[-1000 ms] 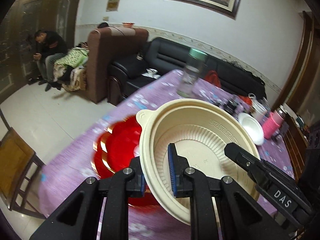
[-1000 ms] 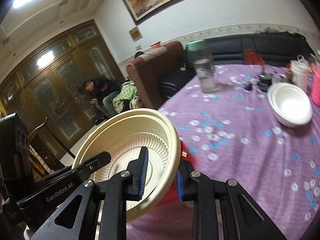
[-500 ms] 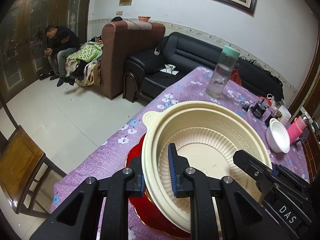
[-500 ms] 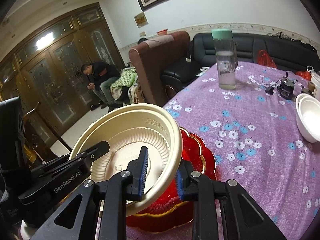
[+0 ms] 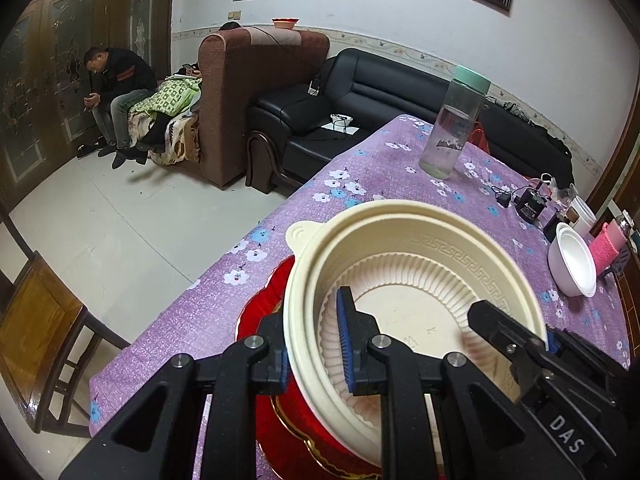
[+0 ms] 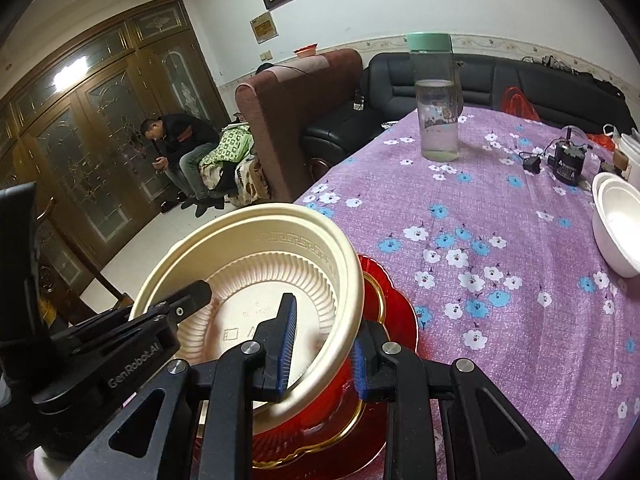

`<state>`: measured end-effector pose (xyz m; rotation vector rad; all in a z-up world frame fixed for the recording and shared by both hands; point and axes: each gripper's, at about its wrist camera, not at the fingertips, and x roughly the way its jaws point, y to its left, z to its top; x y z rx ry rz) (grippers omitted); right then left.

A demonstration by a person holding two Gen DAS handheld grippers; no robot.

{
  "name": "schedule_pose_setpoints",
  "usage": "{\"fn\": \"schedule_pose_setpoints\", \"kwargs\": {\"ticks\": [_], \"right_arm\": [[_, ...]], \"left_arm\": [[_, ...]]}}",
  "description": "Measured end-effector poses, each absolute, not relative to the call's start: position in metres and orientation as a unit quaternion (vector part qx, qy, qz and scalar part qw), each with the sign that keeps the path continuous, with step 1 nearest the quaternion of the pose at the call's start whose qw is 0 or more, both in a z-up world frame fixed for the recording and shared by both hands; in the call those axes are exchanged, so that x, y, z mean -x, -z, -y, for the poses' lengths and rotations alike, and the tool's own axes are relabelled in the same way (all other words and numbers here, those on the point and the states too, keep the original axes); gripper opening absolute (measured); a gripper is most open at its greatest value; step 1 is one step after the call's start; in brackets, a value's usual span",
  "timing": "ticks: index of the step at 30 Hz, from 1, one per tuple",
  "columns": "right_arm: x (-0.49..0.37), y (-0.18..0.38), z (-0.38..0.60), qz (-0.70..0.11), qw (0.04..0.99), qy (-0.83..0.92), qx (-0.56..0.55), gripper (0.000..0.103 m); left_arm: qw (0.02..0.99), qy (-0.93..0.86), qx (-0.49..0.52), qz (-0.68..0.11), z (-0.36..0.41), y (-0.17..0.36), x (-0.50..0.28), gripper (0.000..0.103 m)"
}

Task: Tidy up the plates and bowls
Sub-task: 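Carry the cream bowl over the red plate stack with the left gripper, then lower the cream bowl onto the plate stack and open both grippers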

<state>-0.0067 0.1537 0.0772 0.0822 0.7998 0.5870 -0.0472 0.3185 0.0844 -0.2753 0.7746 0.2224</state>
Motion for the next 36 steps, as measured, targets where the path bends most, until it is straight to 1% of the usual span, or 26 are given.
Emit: {"fn": "schedule_pose_setpoints", "kwargs": {"ticks": [2, 4, 5, 6, 7, 8, 9, 10, 13, 17, 20, 21, 25, 33, 35, 36], "right_arm": [[0.008, -0.075, -0.154, -0.385, 0.878, -0.283, -0.04, 0.028], [0.01, -0.075, -0.156, -0.385, 0.877, -0.284, -0.038, 0.028], [0.011, -0.074, -0.156, -0.384, 0.878, -0.285, -0.037, 0.028], [0.012, -0.074, -0.157, -0.383, 0.878, -0.285, -0.036, 0.028], [0.013, -0.074, -0.157, -0.381, 0.88, -0.282, -0.036, 0.028], [0.013, -0.074, -0.157, -0.379, 0.882, -0.277, -0.035, 0.028], [0.014, -0.073, -0.157, -0.378, 0.885, -0.271, -0.034, 0.028], [0.014, -0.073, -0.157, -0.378, 0.885, -0.27, -0.034, 0.029], [0.013, -0.072, -0.155, -0.378, 0.887, -0.264, -0.035, 0.036], [0.016, -0.075, -0.15, -0.369, 0.889, -0.269, -0.043, 0.044], [0.022, -0.082, -0.149, -0.353, 0.896, -0.266, -0.037, 0.057], [0.024, -0.084, -0.148, -0.349, 0.898, -0.266, -0.036, 0.059], [0.028, -0.089, -0.144, -0.343, 0.9, -0.266, -0.039, 0.06], [0.036, -0.094, -0.116, -0.336, 0.904, -0.259, -0.061, 0.061], [0.037, -0.094, -0.107, -0.334, 0.904, -0.256, -0.066, 0.061], [0.039, -0.095, -0.101, -0.333, 0.905, -0.254, -0.069, 0.062]], "left_arm": [[0.911, -0.106, 0.137, -0.375, -0.319, -0.085, 0.049, 0.021], [0.911, -0.103, 0.14, -0.375, -0.318, -0.086, 0.05, 0.029], [0.911, -0.102, 0.141, -0.375, -0.317, -0.087, 0.051, 0.031], [0.911, -0.102, 0.14, -0.374, -0.316, -0.087, 0.052, 0.036], [0.911, -0.102, 0.139, -0.375, -0.316, -0.088, 0.053, 0.043], [0.911, -0.103, 0.137, -0.375, -0.314, -0.089, 0.055, 0.047], [0.912, -0.103, 0.136, -0.374, -0.313, -0.09, 0.056, 0.053], [0.913, -0.104, 0.134, -0.372, -0.312, -0.092, 0.059, 0.058], [0.917, -0.115, 0.127, -0.36, -0.308, -0.099, 0.066, 0.067], [0.925, -0.125, 0.119, -0.338, -0.307, -0.11, 0.075, 0.072], [0.93, -0.134, 0.112, -0.322, -0.304, -0.118, 0.084, 0.075], [0.932, -0.136, 0.109, -0.316, -0.302, -0.122, 0.088, 0.077], [0.936, -0.142, 0.1, -0.307, -0.295, -0.128, 0.099, 0.079], [0.941, -0.147, 0.062, -0.298, -0.269, -0.138, 0.112, 0.08], [0.943, -0.146, 0.055, -0.295, -0.261, -0.14, 0.115, 0.081], [0.944, -0.145, 0.051, -0.293, -0.256, -0.142, 0.117, 0.083]]}}
